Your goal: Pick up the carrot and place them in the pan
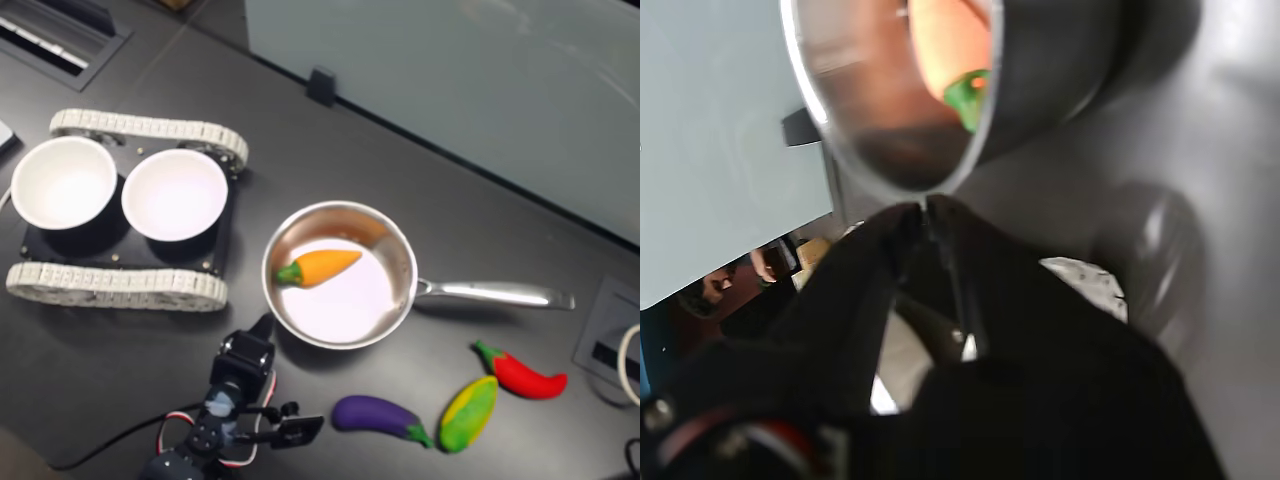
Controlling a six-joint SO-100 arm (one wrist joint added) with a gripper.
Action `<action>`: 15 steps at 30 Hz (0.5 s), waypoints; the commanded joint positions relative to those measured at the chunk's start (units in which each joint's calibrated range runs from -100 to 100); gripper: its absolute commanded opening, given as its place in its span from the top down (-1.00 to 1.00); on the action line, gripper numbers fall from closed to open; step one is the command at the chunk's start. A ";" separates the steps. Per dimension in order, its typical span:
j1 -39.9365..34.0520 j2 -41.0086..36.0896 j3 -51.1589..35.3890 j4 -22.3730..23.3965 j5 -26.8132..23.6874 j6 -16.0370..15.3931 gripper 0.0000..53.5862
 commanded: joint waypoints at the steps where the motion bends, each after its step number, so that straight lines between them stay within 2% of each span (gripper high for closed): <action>1: 0.02 -0.75 1.29 1.90 0.59 0.42 1.00; 7: 2.19 -0.75 6.93 1.64 0.29 0.42 1.00; 15: 3.00 -0.75 15.38 -3.31 0.44 0.42 1.00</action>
